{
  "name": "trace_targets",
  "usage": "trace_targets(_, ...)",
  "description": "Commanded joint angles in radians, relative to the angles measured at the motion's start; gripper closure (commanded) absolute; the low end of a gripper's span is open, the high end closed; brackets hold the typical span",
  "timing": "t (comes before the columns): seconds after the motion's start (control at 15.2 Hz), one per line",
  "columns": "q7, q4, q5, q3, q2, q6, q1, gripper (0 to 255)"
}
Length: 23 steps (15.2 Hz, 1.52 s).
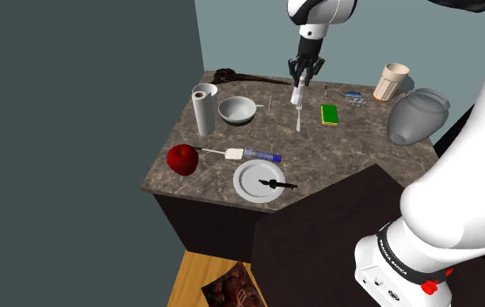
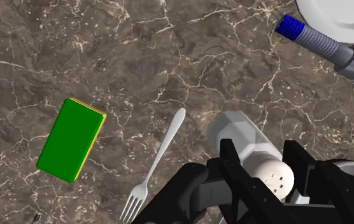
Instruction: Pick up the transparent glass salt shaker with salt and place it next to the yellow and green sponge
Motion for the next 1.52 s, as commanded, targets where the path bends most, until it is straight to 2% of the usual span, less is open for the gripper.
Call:
trace_targets(0.0, -0.033, 0.054, -0.001, -0.011, 0.036, -0.020, -0.023, 255)
trace_targets(0.46, -0.144, 0.314, -0.002, -0.044, 0.195, -0.128, -0.111, 255)
trace_targets(0.53, -0.159, 0.361, -0.002, -0.048, 0.223, -0.147, -0.123, 255)
trace_targets(0.59, -0.184, 0.454, -0.001, -0.054, 0.278, -0.186, -0.147, 255)
trace_targets(1.45, -0.190, 0.404, 0.002, -0.052, 0.354, -0.060, -0.147, 255)
